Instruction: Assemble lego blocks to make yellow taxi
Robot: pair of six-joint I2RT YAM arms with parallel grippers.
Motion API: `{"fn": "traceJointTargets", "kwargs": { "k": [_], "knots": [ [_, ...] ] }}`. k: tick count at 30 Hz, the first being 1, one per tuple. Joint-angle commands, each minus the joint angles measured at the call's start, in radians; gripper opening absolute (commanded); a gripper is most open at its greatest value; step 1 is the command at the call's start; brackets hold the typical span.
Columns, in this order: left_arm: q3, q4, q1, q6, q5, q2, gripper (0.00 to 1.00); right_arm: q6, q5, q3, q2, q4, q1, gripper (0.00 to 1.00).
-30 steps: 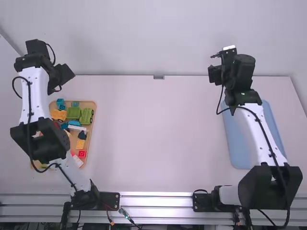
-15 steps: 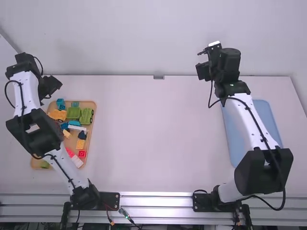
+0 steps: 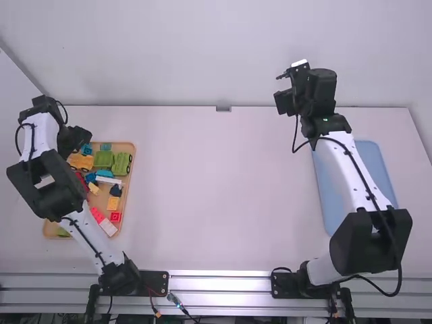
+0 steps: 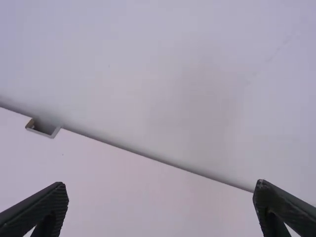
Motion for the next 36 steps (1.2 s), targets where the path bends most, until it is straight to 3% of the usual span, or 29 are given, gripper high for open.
{"fn": "traceJointTargets", "kwargs": {
  "k": [1, 25, 36],
  "knots": [
    [-0.070, 0.039, 0.005, -0.066, 0.010, 0.004, 0.99, 0.002, 0.003, 0.039, 0.009, -0.010, -0.002, 0.99],
    [-0.272, 0.314, -0.002, -0.076, -0.001, 0.004, 0.95, 0.002, 0.002, 0.037, 0.009, -0.053, -0.001, 0.99],
    [-0.317, 0.392, -0.002, -0.076, 0.001, 0.004, 0.87, 0.003, 0.002, 0.037, 0.009, -0.054, -0.001, 0.99]
  ]
}}
